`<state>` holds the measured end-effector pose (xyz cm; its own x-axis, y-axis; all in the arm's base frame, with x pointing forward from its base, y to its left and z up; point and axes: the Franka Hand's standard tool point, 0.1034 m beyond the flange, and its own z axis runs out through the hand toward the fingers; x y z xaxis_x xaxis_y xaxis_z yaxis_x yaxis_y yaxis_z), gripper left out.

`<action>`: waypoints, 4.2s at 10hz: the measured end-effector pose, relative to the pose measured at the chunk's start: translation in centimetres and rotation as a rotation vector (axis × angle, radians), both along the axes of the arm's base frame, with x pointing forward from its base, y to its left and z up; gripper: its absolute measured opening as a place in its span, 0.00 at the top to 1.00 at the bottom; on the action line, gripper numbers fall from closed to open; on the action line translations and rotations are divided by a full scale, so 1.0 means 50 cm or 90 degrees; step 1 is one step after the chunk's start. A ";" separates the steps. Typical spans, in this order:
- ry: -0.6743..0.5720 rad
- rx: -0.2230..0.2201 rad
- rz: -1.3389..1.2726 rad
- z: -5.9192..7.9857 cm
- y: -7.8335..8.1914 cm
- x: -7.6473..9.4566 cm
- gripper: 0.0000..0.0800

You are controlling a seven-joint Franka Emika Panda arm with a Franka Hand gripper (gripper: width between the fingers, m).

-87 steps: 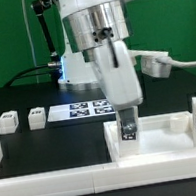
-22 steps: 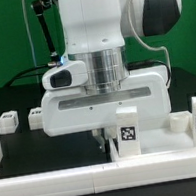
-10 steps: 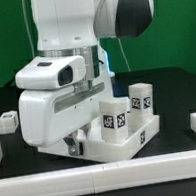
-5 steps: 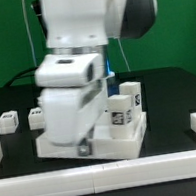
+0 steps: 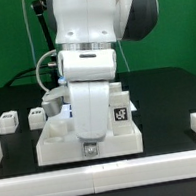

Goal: Assemble square table

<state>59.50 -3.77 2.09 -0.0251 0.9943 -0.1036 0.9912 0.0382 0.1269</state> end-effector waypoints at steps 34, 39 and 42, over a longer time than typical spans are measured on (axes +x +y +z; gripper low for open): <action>0.219 -0.100 0.962 -0.019 0.221 -0.045 0.93; 0.118 -0.011 1.049 -0.029 0.144 -0.047 0.93; 0.120 -0.006 1.012 -0.023 0.189 -0.055 0.93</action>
Offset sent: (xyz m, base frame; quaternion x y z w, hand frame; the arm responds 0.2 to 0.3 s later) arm 0.0000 0.0000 0.0000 0.0000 0.0000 -0.1938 0.9810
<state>56.75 5.71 0.95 -0.9985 -0.0529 0.0145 -0.0528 0.9986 0.0060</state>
